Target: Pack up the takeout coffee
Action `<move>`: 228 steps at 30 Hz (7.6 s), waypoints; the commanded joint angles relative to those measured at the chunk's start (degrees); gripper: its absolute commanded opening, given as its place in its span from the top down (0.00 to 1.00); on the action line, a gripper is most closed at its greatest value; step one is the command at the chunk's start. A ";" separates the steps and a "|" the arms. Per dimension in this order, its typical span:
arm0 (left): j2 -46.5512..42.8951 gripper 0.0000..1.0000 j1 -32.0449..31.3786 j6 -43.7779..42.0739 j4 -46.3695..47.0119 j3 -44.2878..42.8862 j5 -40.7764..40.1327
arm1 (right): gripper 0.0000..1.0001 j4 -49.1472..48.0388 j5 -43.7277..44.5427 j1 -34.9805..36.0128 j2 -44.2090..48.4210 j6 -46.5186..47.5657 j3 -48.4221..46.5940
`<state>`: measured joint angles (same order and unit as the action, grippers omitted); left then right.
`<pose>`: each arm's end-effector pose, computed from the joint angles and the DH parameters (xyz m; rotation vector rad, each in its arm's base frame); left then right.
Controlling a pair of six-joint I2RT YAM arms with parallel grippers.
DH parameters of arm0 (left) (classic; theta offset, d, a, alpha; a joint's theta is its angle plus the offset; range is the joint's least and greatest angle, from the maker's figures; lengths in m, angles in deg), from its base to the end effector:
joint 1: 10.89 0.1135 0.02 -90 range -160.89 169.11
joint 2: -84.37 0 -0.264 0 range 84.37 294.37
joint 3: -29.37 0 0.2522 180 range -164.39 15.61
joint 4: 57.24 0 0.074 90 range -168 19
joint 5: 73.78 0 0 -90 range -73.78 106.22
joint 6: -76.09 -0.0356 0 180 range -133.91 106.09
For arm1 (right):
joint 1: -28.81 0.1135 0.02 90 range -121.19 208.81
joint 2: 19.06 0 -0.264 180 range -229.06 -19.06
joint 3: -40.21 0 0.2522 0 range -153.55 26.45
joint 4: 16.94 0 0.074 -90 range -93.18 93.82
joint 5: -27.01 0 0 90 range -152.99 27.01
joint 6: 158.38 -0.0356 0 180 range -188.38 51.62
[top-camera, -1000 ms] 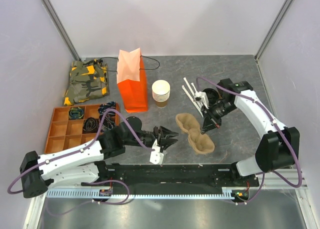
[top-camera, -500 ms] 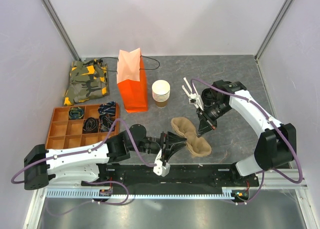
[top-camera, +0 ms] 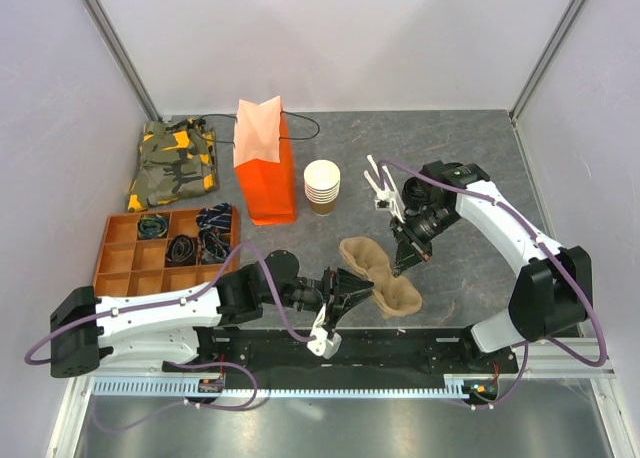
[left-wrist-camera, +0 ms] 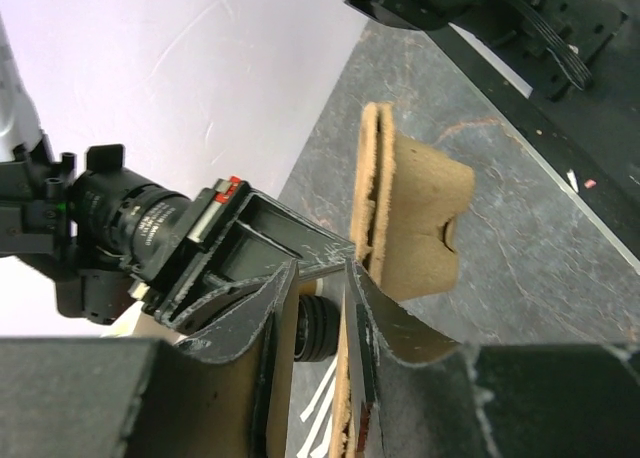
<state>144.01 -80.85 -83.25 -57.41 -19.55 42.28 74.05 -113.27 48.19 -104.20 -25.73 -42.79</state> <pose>0.0670 -0.2294 0.2744 1.7346 0.2912 -0.4075 0.2214 0.1069 0.2705 -1.3801 2.3637 1.2731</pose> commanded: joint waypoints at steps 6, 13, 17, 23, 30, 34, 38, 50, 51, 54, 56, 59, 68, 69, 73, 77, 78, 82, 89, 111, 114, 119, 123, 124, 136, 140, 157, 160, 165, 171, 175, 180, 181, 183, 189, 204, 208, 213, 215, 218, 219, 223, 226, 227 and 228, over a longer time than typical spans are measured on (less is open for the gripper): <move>0.65 0.68 -0.54 -3.69 -3.39 -1.23 1.62 | 1.00 0.64 -1.49 1.36 0.33 1.64 -1.43; 1.27 0.68 -0.54 -3.70 -3.39 -1.58 1.36 | 1.00 0.55 -0.52 2.07 0.59 1.99 -1.70; 1.27 0.69 -0.54 -3.43 -3.39 -1.84 1.44 | 1.00 0.11 0.27 2.51 0.68 1.99 -1.43; 1.01 0.70 -0.62 -3.08 -4.00 -2.64 1.97 | 1.00 -0.59 1.68 2.77 0.95 1.82 -0.90; 1.01 0.70 -0.54 -3.43 -4.88 -3.16 2.85 | 1.00 -0.68 1.33 2.77 0.59 1.73 -1.17; 1.80 0.70 -0.54 -3.52 -4.88 -3.25 2.94 | 1.00 -0.68 1.06 2.77 0.68 1.56 -1.43; 2.50 0.70 -0.54 -3.61 -4.36 -2.99 2.24 | 1.00 -0.59 1.33 3.04 0.94 1.64 -1.78; 4.87 0.71 -0.62 -4.57 -3.83 -2.37 1.01 | 1.00 -4.02 3.96 5.50 0.16 -0.11 -2.31; 5.22 0.71 -0.71 -5.10 -3.48 -2.02 0.74 | 1.00 -4.11 3.96 5.58 -0.89 -0.11 -2.92; 6.54 0.72 -0.71 -6.33 -2.78 -1.23 -0.39 | 1.00 -4.37 3.44 5.50 -2.74 0.15 -4.06; 7.51 0.73 -0.71 -7.03 -1.63 -0.44 -1.45 | 1.00 -4.54 3.44 5.58 -3.36 0.41 -4.59; 9.78 0.74 -0.71 -8.09 0.73 1.05 -3.99 | 1.00 -5.60 4.93 5.50 -5.20 1.20 -5.12; 22.53 0.95 -0.54 -8.27 15.48 4.22 -13.48 | 0.98 -7.44 11.08 5.24 -14.69 4.37 -10.39; 24.54 0.98 -0.54 -7.74 16.81 4.13 -14.19 | 0.96 -7.53 11.69 5.15 -15.22 4.37 -10.83; 28.16 0.98 -0.54 -5.81 23.49 3.87 -17.88 | 0.72 -7.88 13.98 4.01 -16.98 4.19 -12.68; 28.87 0.98 -0.54 -2.57 26.40 3.17 -20.70 | 0.44 -9.03 15.48 1.90 -17.86 2.79 -14.17; 28.78 0.98 -0.54 -1.68 27.02 3.08 -21.05 | 0.35 -9.38 15.56 1.46 -17.86 2.44 -14.52; 28.52 0.98 -0.54 2.62 27.02 1.85 -23.42 | 0.26 -10.52 15.22 -1.79 -18.04 -2.56 -17.24; 23.18 0.98 -0.62 5.71 30.10 2.28 -25.80 | 0.23 -10.61 10.12 -12.42 -12.69 -6.53 -14.37; -21.75 0.98 -4.40 3.69 -14.97 1.49 -17.36 | 0.33 -35.83 19.96 -2.86 -8.10 -22.88 6.48; -23.16 0.98 -4.40 2.90 -16.31 1.76 -18.85 | 0.36 -35.22 20.57 -1.98 -10.30 -21.92 5.86; -22.99 0.98 -4.31 2.89 -16.14 1.32 -21.58 | 0.42 -33.82 18.12 -0.39 -10.57 -18.32 7.53; -21.94 0.98 -4.40 4.65 -16.05 0.44 -23.07 | 0.44 -33.02 16.44 0.48 -10.74 -16.03 8.94; -21.93 0.98 -4.40 4.74 -16.05 0.44 -23.42 | 0.45 -32.94 16.44 0.75 -10.92 -15.59 9.37; -21.93 0.98 -4.40 4.13 -15.61 0.35 -23.17 | 1.00 -22.85 18.38 -2.23 -1.27 -8.47 6.22; -22.11 0.98 -4.31 4.48 -14.82 0.79 -21.94 | 1.00 -16.34 16.80 -11.53 4.01 -4.26 2.18; -19.38 0.98 -4.40 5.88 -9.37 1.93 -21.41 | 1.00 -18.16 20.04 -52.86 -22.69 -12.76 -38.17; -18.68 0.98 -4.40 5.71 -7.96 2.64 -21.32 | 1.00 -23.43 22.33 -52.43 -26.56 -14.70 -35.72; -17.80 0.98 -4.32 5.36 -7.17 2.64 -21.49 | 1.00 -26.33 24.26 -50.67 -33.06 -14.18 -33.95; -17.36 0.98 -4.31 5.18 -6.55 3.43 -21.32 | 0.93 -28.80 25.76 -49.08 -36.58 -14.35 -32.28; -16.83 0.98 -4.31 4.30 -5.24 3.96 -21.32 | 0.48 -28.89 27.51 -48.73 -36.59 -14.53 -32.02; -15.70 0.98 -4.31 2.64 -4.01 4.39 -22.11 | 0.22 -27.93 31.12 -48.73 -31.15 -13.65 -33.07; -15.26 0.98 -4.31 1.59 -3.39 4.66 -22.81 | 0.21 -27.05 31.30 -48.73 -28.87 -13.56 -34.90; -12.99 0.98 -4.40 0.44 -1.20 4.66 -25.09 | 0.18 -24.24 30.77 -48.73 -26.05 -14.61 -37.02; -5.51 0.98 -4.32 -5.18 8.37 3.78 -34.58 | 0.09 -20.02 18.86 -48.73 -11.64 -27.14 -38.35; 17.00 0.98 -4.40 -14.42 25.26 -8.25 -49.09 | 0.22 -40.21 1.41 -34.08 26.66 -64.26 3.02; 19.55 0.98 -4.40 -14.07 26.32 -10.19 -50.06 | 0.30 -49.35 4.75 -29.67 30.47 -70.76 6.38; 22.10 0.98 -4.49 -14.15 27.02 -11.60 -50.76 | 0.32 -51.39 6.16 -24.13 28.37 -75.52 5.87; 22.36 0.98 -4.49 -14.07 27.20 -11.78 -50.94 | 0.34 -52.18 6.68 -22.81 28.28 -75.79 6.13; 23.15 0.98 -4.40 -13.54 27.20 -12.48 -51.64 | 0.35 -51.83 8.70 -20.00 28.37 -74.91 7.44; 23.24 0.98 -4.40 -13.28 27.20 -12.74 -51.81 | 0.35 -51.57 9.93 -19.73 28.28 -74.04 7.71; 23.51 0.98 -4.40 -13.01 27.11 -12.74 -51.90 | 0.42 -50.43 11.43 -16.57 27.40 -72.45 7.88; 23.68 0.98 -4.31 -12.93 27.11 -12.57 -51.91 | 0.49 -49.81 11.43 -15.42 26.79 -72.19 7.88; 23.86 0.98 -4.40 -13.01 27.11 -12.65 -51.99 | 0.49 -49.46 11.43 -15.07 26.96 -72.19 8.06; 23.77 0.98 -4.32 -12.93 27.02 -12.66 -52.17 | 0.50 -49.02 11.52 -14.90 26.96 -72.36 8.15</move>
<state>167.35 -85.02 -95.84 -33.98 -29.97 -8.97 24.75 -103.13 32.45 -77.23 -98.14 -35.03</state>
